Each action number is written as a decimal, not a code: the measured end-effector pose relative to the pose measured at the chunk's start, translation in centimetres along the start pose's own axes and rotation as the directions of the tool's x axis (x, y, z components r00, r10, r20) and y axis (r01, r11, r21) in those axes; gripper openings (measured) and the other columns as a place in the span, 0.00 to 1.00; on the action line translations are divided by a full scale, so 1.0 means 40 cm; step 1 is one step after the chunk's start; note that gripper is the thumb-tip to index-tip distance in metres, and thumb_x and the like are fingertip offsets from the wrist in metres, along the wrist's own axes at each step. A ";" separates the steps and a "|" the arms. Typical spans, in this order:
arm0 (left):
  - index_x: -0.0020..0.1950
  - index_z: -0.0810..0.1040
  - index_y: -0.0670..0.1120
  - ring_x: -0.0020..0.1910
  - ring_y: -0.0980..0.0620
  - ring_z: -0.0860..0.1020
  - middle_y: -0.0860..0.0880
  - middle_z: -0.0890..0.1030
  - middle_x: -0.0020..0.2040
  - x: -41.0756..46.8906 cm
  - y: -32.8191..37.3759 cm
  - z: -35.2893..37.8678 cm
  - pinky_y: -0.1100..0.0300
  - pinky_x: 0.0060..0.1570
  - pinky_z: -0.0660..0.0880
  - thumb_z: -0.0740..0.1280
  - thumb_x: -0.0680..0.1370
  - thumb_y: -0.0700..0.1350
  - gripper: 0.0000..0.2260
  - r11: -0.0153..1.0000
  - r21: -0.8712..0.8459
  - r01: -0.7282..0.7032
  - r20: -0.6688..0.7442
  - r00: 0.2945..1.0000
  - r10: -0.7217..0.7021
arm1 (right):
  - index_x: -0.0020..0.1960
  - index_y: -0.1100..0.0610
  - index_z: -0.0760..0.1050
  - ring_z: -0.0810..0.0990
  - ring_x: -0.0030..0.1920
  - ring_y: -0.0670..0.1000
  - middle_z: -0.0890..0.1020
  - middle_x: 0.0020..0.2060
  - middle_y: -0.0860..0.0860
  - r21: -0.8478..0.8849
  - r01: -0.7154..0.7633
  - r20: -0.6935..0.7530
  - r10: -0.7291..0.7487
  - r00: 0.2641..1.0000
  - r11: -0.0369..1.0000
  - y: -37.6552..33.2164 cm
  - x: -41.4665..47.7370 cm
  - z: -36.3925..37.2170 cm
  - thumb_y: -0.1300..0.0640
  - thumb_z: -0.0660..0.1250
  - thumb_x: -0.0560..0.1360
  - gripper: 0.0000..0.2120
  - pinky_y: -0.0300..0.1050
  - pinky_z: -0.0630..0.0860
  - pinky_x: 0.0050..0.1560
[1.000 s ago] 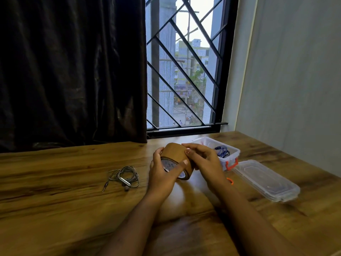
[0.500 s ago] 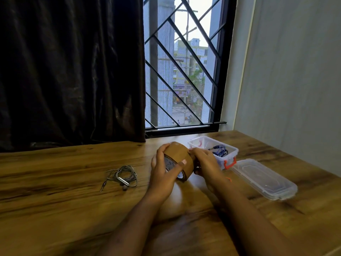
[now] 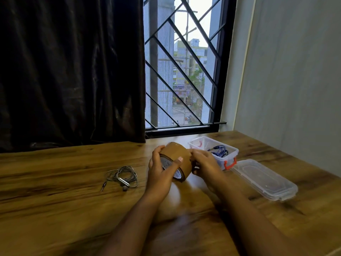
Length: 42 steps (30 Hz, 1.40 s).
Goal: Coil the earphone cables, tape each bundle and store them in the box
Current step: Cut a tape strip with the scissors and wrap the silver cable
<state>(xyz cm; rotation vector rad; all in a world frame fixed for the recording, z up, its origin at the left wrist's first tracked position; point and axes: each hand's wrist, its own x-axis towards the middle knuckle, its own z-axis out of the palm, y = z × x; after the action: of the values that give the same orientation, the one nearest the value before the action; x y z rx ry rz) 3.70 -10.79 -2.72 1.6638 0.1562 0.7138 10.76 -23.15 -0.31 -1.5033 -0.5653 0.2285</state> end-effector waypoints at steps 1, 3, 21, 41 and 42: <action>0.64 0.64 0.62 0.59 0.50 0.74 0.50 0.72 0.64 0.001 -0.001 -0.002 0.51 0.55 0.77 0.71 0.62 0.64 0.32 0.999 -0.037 0.040 -0.002 0.999 -0.040 | 0.45 0.59 0.76 0.70 0.43 0.56 0.72 0.40 0.58 0.010 0.002 0.010 -0.002 1.000 1.000 0.002 0.001 -0.002 0.61 0.58 0.78 0.09 0.42 0.69 0.38; 0.64 0.66 0.58 0.56 0.49 0.77 0.49 0.76 0.61 0.004 0.001 -0.006 0.48 0.55 0.78 0.73 0.57 0.64 0.38 0.991 -0.091 0.102 -0.001 0.995 -0.102 | 0.41 0.55 0.79 0.71 0.41 0.54 0.73 0.38 0.58 0.026 0.006 0.029 -0.006 1.000 1.000 0.000 0.002 -0.004 0.65 0.57 0.76 0.14 0.41 0.69 0.37; 0.66 0.62 0.66 0.71 0.56 0.59 0.60 0.51 0.74 -0.012 -0.003 -0.003 0.60 0.64 0.68 0.78 0.64 0.42 0.39 0.820 0.430 -0.379 0.230 0.924 0.307 | 0.45 0.52 0.79 0.81 0.46 0.47 0.83 0.42 0.48 0.010 0.033 0.021 -0.033 0.999 0.999 -0.006 -0.005 0.002 0.57 0.63 0.78 0.07 0.44 0.78 0.51; 0.64 0.64 0.69 0.53 0.51 0.81 0.48 0.77 0.59 -0.013 0.002 0.013 0.51 0.48 0.81 0.75 0.68 0.36 0.37 0.969 0.139 -0.203 0.183 0.967 0.176 | 0.58 0.53 0.76 0.79 0.47 0.54 0.83 0.49 0.56 0.157 -0.219 -0.042 0.228 0.973 0.963 0.023 0.001 0.013 0.47 0.61 0.76 0.16 0.45 0.70 0.37; 0.64 0.64 0.69 0.54 0.51 0.80 0.48 0.76 0.61 -0.015 0.002 0.012 0.52 0.49 0.81 0.74 0.68 0.35 0.37 0.961 0.167 -0.218 0.201 0.962 0.184 | 0.58 0.53 0.76 0.77 0.49 0.54 0.82 0.51 0.58 0.159 -0.214 -0.058 0.225 0.973 0.964 0.027 0.005 0.013 0.46 0.61 0.76 0.16 0.46 0.70 0.40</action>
<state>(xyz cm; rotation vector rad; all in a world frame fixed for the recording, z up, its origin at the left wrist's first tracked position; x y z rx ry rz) 3.43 -11.50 -2.88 1.9370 -0.0819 0.7101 10.88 -22.51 -1.36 -1.4190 -0.3122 0.3770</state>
